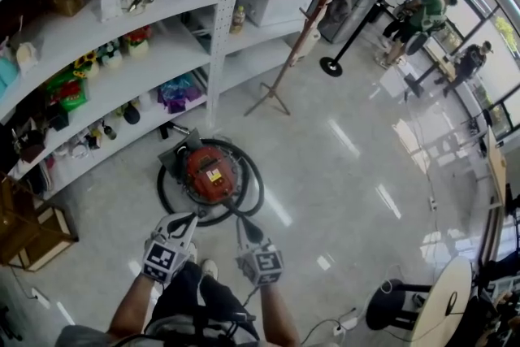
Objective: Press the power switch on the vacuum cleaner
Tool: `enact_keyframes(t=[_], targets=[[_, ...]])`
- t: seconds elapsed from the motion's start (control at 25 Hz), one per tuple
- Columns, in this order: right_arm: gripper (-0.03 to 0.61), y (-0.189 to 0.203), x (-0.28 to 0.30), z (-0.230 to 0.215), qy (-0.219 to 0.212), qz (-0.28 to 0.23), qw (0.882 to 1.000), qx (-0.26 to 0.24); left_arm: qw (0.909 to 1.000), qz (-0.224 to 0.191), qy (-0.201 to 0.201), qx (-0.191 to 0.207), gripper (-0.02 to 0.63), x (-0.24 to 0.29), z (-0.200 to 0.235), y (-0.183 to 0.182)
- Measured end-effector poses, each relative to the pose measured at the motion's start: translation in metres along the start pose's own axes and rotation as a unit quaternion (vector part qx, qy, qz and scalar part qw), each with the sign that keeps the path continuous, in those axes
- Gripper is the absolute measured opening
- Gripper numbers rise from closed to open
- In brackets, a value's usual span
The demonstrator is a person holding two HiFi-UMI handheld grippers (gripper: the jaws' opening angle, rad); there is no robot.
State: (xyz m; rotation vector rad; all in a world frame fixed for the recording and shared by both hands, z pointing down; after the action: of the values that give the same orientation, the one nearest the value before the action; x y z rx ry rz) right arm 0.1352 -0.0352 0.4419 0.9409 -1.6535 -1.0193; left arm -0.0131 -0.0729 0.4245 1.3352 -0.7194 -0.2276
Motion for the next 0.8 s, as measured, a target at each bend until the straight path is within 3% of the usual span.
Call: enact_keyframes(t=[0.36, 0.48, 0.8], targets=[[0.011, -0.029, -0.026, 0.002, 0.006, -0.024, 1.000, -0.001, 0.9993, -0.035, 0.012, 0.003, 0.008, -0.007, -0.022, -0.041], [0.011, -0.034, -0.031, 0.007, 0.003, -0.030, 1.000, -0.004, 0.9991, -0.031, 0.013, 0.026, 0.008, -0.013, -0.024, -0.043], [0.011, -0.040, -0.050, 0.021, -0.005, -0.036, 0.999, -0.012, 0.9990, -0.038, 0.008, 0.023, 0.008, -0.032, -0.035, -0.048]])
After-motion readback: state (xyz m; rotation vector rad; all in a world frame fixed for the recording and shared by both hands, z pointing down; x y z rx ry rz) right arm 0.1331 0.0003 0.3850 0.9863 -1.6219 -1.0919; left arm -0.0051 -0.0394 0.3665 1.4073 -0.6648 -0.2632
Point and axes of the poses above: the fingertips, and each gripper's own axes: x forward along the fingers, z to its left, y out of its underside, the point moved 3 cm from there along -x, backward along the fingers, and after that the axes turned 1 degree about -z, right-handed, at the moved point
